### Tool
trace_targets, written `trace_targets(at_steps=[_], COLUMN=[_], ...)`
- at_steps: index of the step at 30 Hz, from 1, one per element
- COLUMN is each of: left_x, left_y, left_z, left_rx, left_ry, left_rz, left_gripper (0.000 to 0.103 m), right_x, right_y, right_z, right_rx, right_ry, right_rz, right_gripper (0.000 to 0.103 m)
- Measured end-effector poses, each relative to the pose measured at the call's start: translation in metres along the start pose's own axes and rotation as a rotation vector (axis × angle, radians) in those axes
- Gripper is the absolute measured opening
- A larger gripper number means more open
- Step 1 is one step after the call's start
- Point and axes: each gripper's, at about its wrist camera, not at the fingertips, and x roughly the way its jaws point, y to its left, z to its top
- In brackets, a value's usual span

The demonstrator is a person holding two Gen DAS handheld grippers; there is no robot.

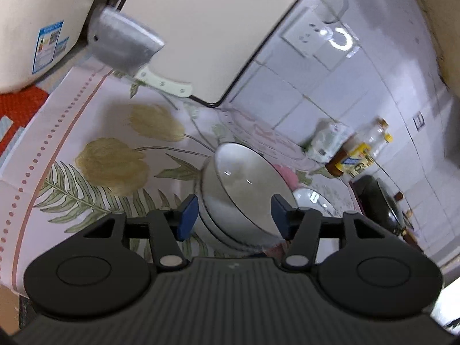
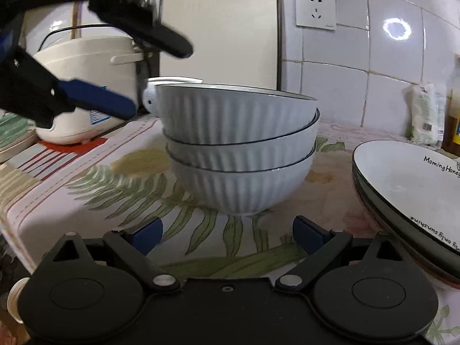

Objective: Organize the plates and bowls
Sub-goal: 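Grasp the rim of the three-bowl stack with both grippers, then lift the bowl stack with both grippers and carry it over the plate stack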

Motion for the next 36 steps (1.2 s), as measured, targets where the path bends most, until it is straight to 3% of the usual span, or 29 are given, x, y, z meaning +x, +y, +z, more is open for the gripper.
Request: trace_targets(at_steps=[7,13,17,22,30,36], left_x=[0.042,0.064,0.076,0.085,0.099,0.093], left_y=[0.013,0.024,0.035,0.043,0.041,0.034], left_z=[0.023,0.032,0.031,0.027,0.021,0.017], left_rx=[-0.036,-0.071,-0.158,-0.222,-0.235,-0.136], left_ry=[0.161,0.214,0.224,0.205,0.207,0.195], left_rz=[0.091,0.086,0.060,0.047,0.026,0.039], left_gripper=[0.053,0.053,0.047,0.042,0.045,0.043], right_x=[0.015,0.025,0.034,0.038,0.035,0.031], right_y=[0.002,-0.002,-0.012,-0.012,-0.003,-0.009], right_z=[0.012,0.032,0.048,0.048,0.042,0.041], right_rx=[0.016,0.082,0.141,0.146,0.114,0.092], right_ry=[0.018,0.089,0.153,0.140,0.107,0.107], right_rz=[-0.045,-0.043,-0.032,-0.038,-0.030,0.035], right_gripper=[0.099,0.099,0.099,0.102,0.101,0.101])
